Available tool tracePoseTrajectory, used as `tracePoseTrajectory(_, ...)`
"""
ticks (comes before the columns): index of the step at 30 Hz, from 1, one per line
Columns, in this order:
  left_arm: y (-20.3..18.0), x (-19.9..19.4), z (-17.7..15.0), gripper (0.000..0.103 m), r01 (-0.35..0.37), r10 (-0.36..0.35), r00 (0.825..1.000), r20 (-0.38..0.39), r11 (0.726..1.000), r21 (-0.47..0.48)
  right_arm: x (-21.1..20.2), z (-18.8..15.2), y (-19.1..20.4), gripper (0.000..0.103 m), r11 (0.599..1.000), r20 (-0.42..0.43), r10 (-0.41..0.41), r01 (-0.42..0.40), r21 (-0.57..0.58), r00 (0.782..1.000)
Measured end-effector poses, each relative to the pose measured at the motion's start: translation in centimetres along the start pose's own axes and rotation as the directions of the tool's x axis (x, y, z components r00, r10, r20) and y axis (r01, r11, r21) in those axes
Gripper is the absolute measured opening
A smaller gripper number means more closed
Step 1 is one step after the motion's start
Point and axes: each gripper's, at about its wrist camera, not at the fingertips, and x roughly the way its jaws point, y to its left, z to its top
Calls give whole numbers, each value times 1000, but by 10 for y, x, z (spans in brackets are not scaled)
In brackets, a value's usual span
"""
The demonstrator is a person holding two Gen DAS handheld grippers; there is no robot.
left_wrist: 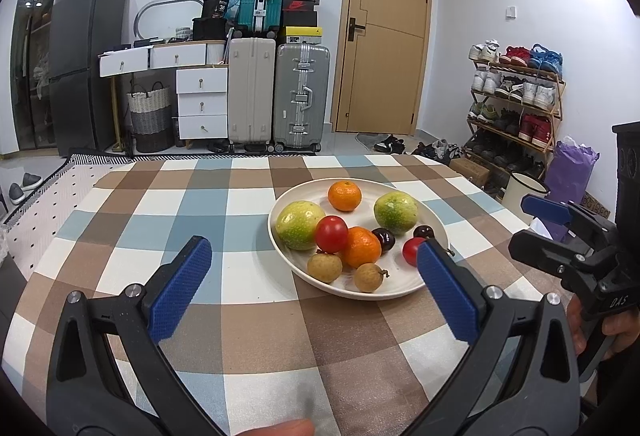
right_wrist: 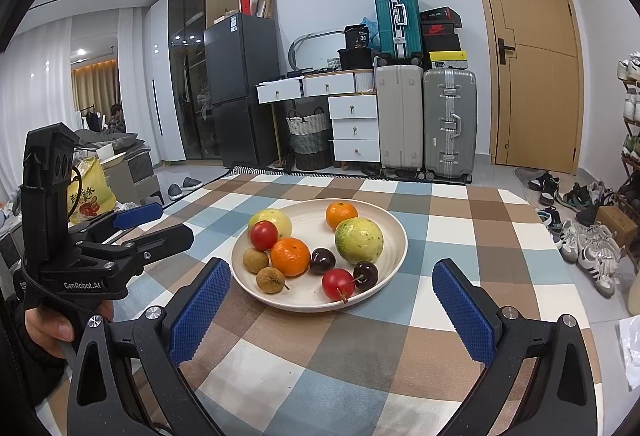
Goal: Organize fruits
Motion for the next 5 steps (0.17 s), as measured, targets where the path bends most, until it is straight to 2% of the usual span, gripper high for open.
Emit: tracePoseTrajectory(5,0,0,1,102,1,-1,1000,4,1000,2,0,0,0,103,1000,0,0,0,2,1000)
